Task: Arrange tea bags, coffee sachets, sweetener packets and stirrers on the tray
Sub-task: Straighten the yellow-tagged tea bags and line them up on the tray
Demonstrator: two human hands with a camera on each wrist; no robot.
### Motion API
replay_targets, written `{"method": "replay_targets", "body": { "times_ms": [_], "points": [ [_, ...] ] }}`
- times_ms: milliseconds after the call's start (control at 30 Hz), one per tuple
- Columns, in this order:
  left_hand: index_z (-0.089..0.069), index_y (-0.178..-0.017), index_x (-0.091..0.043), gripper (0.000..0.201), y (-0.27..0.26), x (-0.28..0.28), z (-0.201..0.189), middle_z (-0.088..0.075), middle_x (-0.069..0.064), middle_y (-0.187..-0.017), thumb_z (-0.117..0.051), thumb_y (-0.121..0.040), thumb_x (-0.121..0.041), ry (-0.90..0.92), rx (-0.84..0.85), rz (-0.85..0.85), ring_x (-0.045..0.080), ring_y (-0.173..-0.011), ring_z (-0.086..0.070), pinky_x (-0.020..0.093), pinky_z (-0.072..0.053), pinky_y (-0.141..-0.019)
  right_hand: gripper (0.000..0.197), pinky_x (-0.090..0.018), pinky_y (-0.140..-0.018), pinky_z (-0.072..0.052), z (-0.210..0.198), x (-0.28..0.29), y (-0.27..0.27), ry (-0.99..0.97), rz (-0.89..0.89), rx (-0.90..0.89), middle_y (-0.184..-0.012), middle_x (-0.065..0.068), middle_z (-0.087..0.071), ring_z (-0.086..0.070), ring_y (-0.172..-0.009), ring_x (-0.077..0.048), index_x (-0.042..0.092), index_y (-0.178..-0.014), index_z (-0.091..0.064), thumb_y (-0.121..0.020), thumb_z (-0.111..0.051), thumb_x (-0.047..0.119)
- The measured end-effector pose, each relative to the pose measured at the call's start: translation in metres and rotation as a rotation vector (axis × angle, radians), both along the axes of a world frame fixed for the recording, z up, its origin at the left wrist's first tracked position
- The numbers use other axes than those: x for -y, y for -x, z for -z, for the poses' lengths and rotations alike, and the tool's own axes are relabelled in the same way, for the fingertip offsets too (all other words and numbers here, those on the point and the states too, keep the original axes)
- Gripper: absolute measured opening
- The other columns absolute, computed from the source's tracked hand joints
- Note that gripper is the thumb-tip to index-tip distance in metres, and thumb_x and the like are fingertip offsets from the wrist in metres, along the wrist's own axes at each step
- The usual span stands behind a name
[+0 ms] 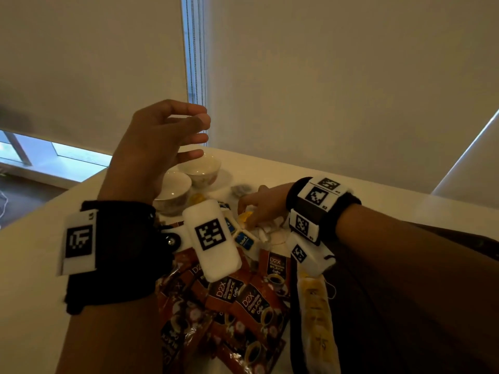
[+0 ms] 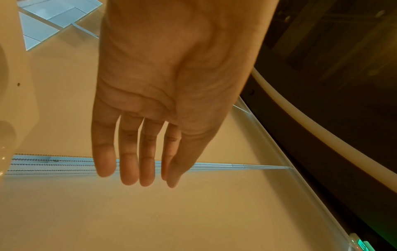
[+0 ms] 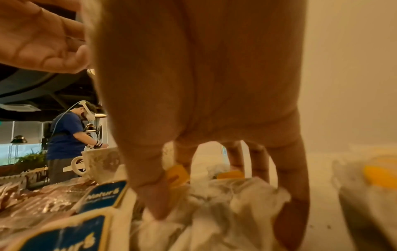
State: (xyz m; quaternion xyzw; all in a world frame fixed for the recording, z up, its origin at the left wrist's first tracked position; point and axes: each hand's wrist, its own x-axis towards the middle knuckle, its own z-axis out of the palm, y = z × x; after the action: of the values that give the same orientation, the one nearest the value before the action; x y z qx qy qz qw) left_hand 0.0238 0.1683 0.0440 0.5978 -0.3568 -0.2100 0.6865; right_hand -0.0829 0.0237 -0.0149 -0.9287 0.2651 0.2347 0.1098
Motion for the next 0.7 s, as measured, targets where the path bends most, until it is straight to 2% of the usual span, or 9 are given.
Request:
{"method": "replay_targets", "body": {
  "times_ms": [100, 167, 200, 233, 333, 400, 500, 600, 700],
  "points": [
    [-0.066, -0.095, -0.023, 0.010, 0.000, 0.001, 0.001, -0.069, 0.003, -0.102, -0.063, -0.087, -0.017, 0.000, 0.007, 0.005, 0.016, -0.094, -0.067, 0.032, -0.056, -0.082, 0.048, -0.022, -0.077, -0.035, 0.006, 0.003, -0.006, -0.006, 0.025, 0.034, -0.138, -0.011, -0.037, -0.042, -0.116, -0.028, 0.019, -0.139, -0.039, -0.094, -0.053, 0.024],
    [-0.066, -0.095, -0.023, 0.010, -0.001, 0.003, 0.004, -0.069, 0.004, -0.103, -0.063, -0.087, -0.017, -0.004, 0.010, 0.004, 0.016, -0.094, -0.067, 0.031, -0.056, -0.081, 0.045, -0.015, -0.057, -0.041, 0.012, 0.006, -0.008, -0.037, 0.025, 0.077, -0.125, -0.010, -0.045, -0.046, -0.099, -0.023, 0.013, -0.135, -0.044, -0.092, -0.057, 0.018],
    [-0.066, -0.095, -0.023, 0.010, -0.001, 0.004, 0.005, -0.069, 0.004, -0.102, -0.063, -0.087, -0.017, -0.006, 0.008, 0.005, 0.016, -0.094, -0.067, 0.031, -0.056, -0.081, 0.042, -0.012, -0.048, -0.038, 0.014, 0.007, -0.009, -0.050, 0.031, 0.106, -0.116, -0.008, -0.046, -0.045, -0.093, -0.019, 0.011, -0.131, -0.049, -0.091, -0.059, 0.016],
    [-0.066, -0.096, -0.022, 0.010, -0.002, 0.004, 0.006, -0.069, 0.003, -0.102, -0.063, -0.087, -0.017, -0.009, 0.005, 0.007, 0.016, -0.094, -0.067, 0.031, -0.056, -0.081, 0.038, -0.011, -0.044, -0.036, 0.015, 0.008, -0.010, -0.053, 0.040, 0.137, -0.109, -0.005, -0.046, -0.045, -0.090, -0.017, 0.009, -0.126, -0.053, -0.089, -0.062, 0.015],
    [-0.065, -0.096, -0.023, 0.010, -0.004, 0.005, 0.006, -0.069, 0.002, -0.102, -0.063, -0.087, -0.017, -0.013, -0.005, 0.014, 0.015, -0.093, -0.067, 0.029, -0.056, -0.078, 0.031, -0.013, -0.048, -0.042, 0.014, 0.016, -0.006, -0.074, 0.115, 0.269, -0.095, -0.005, -0.055, -0.053, -0.076, -0.016, 0.003, -0.111, -0.064, -0.083, -0.070, 0.013],
    [-0.065, -0.098, -0.022, 0.011, -0.004, 0.004, 0.007, -0.069, 0.001, -0.101, -0.063, -0.088, -0.018, -0.018, 0.001, 0.014, 0.014, -0.092, -0.067, 0.027, -0.056, -0.076, 0.025, -0.017, -0.049, -0.051, 0.007, 0.022, 0.001, -0.226, 0.244, 0.407, -0.084, -0.007, -0.059, -0.055, -0.063, -0.013, -0.001, -0.104, -0.065, -0.082, -0.070, 0.008],
    [-0.065, -0.101, -0.020, 0.013, -0.004, 0.006, 0.010, -0.069, 0.003, -0.101, -0.063, -0.088, -0.018, -0.025, 0.006, 0.004, 0.014, -0.091, -0.067, 0.026, -0.056, -0.075, 0.009, -0.019, -0.055, -0.056, -0.017, 0.023, 0.018, -0.497, 0.403, 0.639, -0.081, -0.008, -0.062, -0.059, -0.068, -0.014, 0.004, -0.092, -0.063, -0.083, -0.065, 0.001],
    [-0.066, -0.098, -0.019, 0.011, 0.000, 0.010, 0.012, -0.068, 0.007, -0.103, -0.063, -0.087, -0.017, -0.056, 0.033, 0.028, 0.014, -0.086, -0.066, 0.027, -0.056, -0.075, 0.013, -0.020, -0.061, -0.056, -0.038, 0.021, 0.040, -0.691, 0.459, 0.791, -0.083, -0.007, -0.065, -0.063, -0.071, -0.013, 0.009, -0.087, -0.062, -0.085, -0.060, -0.003],
    [-0.067, -0.098, -0.015, 0.012, 0.012, 0.018, 0.012, -0.069, 0.009, -0.099, -0.064, -0.086, -0.016, -0.128, 0.078, 0.133, 0.014, -0.080, -0.065, 0.026, -0.056, -0.070, 0.013, -0.020, -0.060, -0.054, -0.043, 0.020, 0.068, -0.921, 0.506, 0.889, -0.082, -0.005, -0.064, -0.062, -0.071, -0.013, 0.010, -0.086, -0.058, -0.089, -0.054, -0.001]
  ]
}}
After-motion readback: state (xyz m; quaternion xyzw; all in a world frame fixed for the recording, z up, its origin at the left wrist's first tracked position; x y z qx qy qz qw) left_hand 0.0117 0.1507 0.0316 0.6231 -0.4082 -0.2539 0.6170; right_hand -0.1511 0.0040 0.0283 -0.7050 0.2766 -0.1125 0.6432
